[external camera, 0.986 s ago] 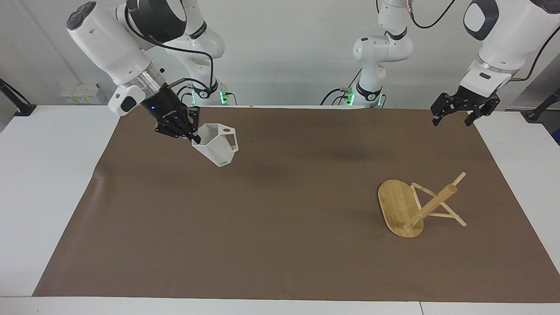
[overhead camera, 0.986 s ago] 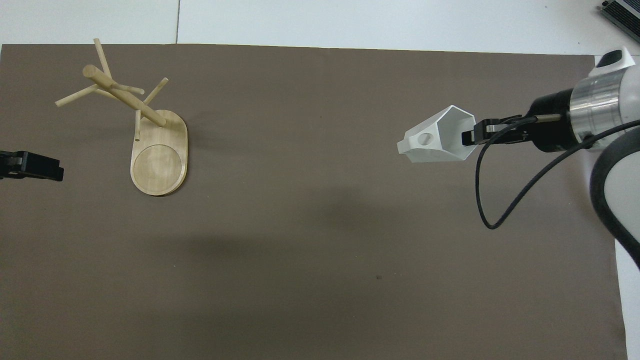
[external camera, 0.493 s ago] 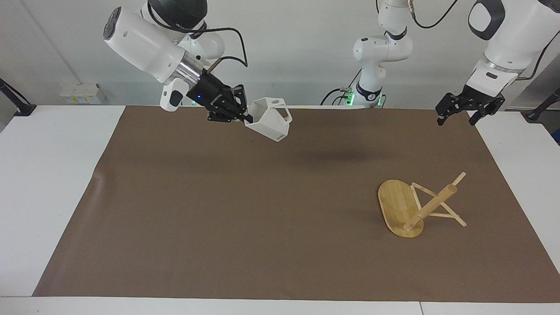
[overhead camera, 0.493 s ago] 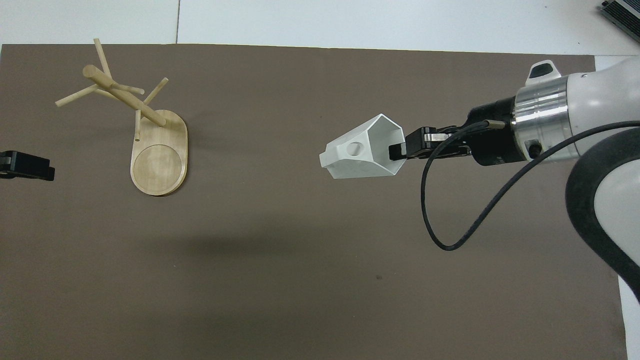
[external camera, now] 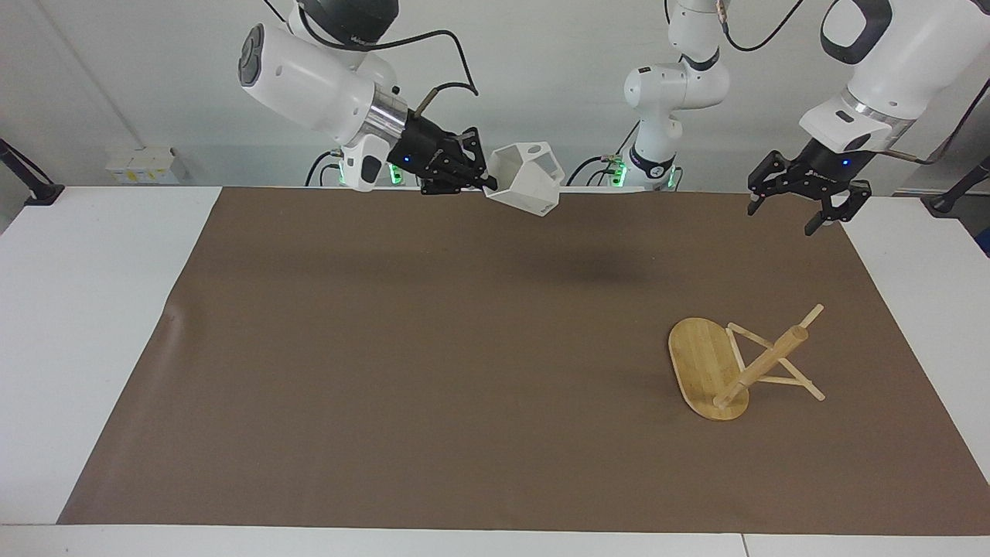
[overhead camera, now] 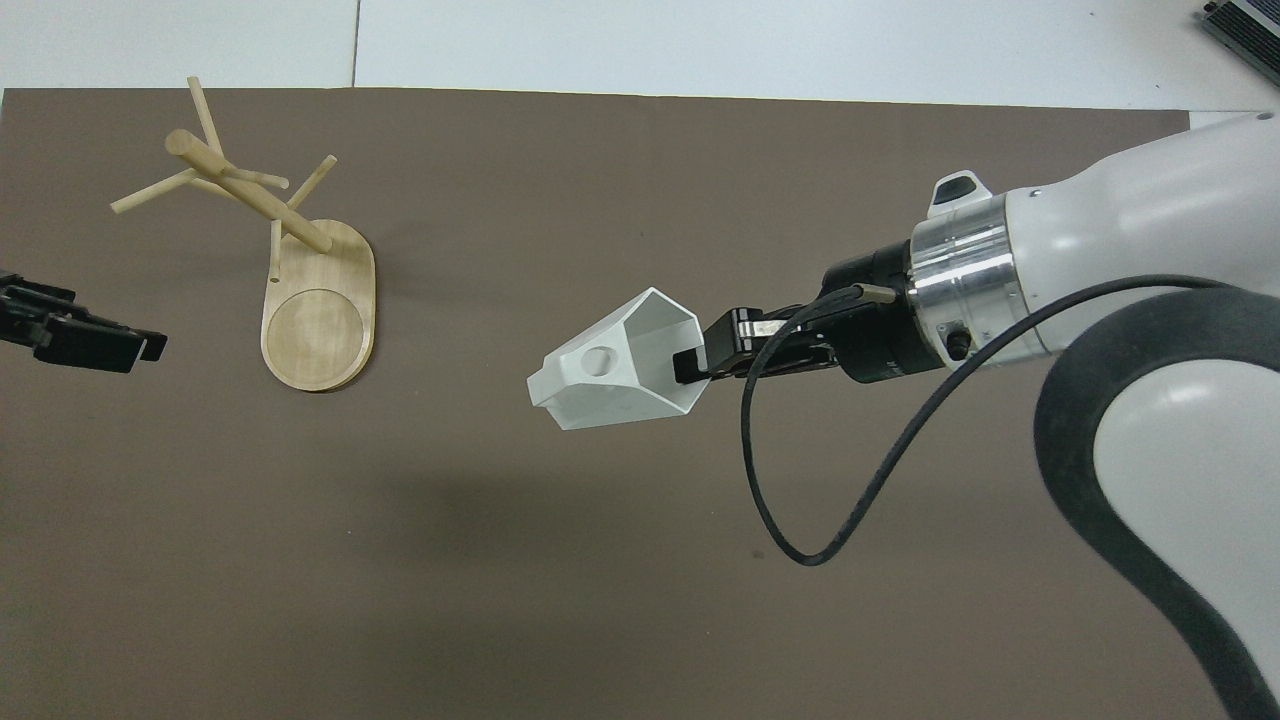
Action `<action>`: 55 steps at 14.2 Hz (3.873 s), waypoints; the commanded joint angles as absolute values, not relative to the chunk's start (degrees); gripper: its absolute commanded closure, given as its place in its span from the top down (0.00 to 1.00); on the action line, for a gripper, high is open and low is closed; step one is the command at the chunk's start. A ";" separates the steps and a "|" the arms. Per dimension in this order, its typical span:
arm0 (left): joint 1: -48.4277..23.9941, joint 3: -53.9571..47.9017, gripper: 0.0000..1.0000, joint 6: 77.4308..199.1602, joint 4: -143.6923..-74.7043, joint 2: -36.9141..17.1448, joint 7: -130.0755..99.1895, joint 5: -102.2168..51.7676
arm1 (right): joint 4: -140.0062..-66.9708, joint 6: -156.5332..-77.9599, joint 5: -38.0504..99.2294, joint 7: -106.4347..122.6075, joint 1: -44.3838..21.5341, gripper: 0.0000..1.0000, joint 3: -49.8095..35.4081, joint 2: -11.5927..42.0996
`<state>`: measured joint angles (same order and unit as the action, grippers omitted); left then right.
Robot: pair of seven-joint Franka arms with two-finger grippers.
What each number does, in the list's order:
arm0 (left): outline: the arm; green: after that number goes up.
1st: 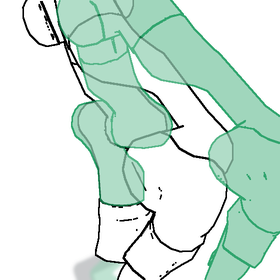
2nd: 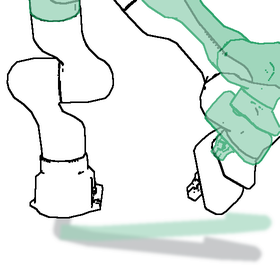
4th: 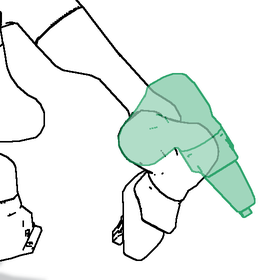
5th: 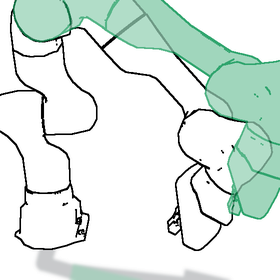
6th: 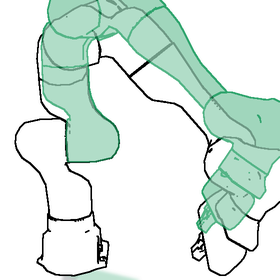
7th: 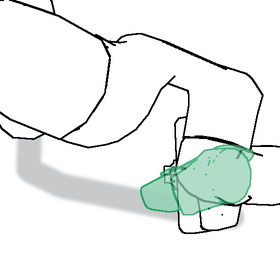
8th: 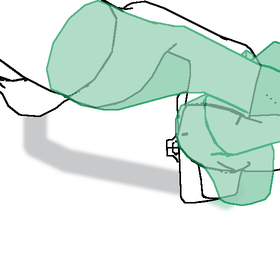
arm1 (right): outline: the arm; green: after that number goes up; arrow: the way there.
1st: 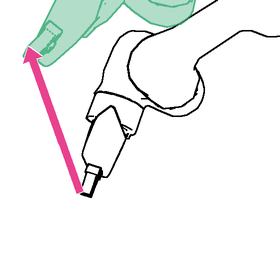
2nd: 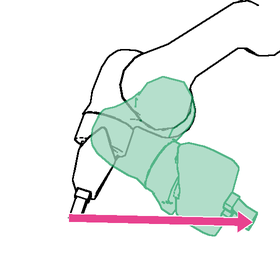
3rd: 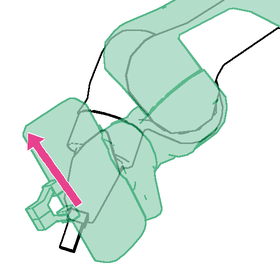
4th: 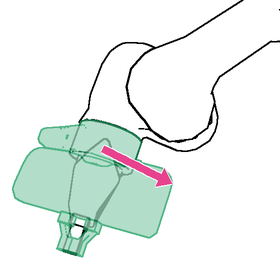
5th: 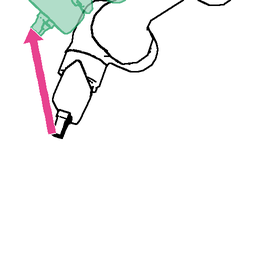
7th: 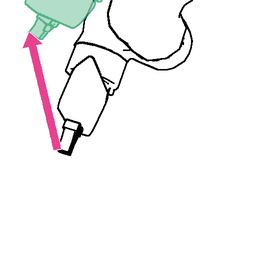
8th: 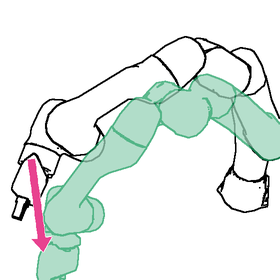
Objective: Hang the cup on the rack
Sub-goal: 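Carry the white cup toward the rack while the left gripper approaches, then close the left gripper on the cup held by the right gripper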
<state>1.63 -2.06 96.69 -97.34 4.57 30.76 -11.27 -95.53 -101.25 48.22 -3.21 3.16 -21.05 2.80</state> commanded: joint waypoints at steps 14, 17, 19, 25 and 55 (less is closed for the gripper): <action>-2.20 -2.28 1.00 103.45 -101.60 6.68 69.07 -35.23 | -97.03 -112.50 50.79 -10.99 3.69 0.00 -32.34 6.15; -2.46 -2.37 1.00 100.12 -102.48 7.90 78.28 -39.45 | -97.21 -116.09 52.56 -11.77 3.43 0.00 -32.43 6.68; -2.55 -2.37 1.00 98.79 -104.75 9.39 79.54 -39.90 | -97.21 -116.72 52.73 -13.62 3.34 0.00 -32.61 7.03; -7.37 -2.46 1.00 107.73 -112.94 13.80 79.54 -42.80 | -97.73 -120.06 57.22 -17.31 3.25 0.00 -33.31 7.12; -13.45 -3.52 1.00 113.12 -114.17 13.97 67.76 -41.84 | -97.73 -119.53 57.22 -17.31 3.25 0.00 -33.49 7.12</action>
<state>-12.63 -3.98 112.36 -112.18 12.13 68.62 -41.79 -97.50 -119.26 55.41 -16.67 2.64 -32.67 7.32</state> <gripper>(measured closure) 0.000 0.934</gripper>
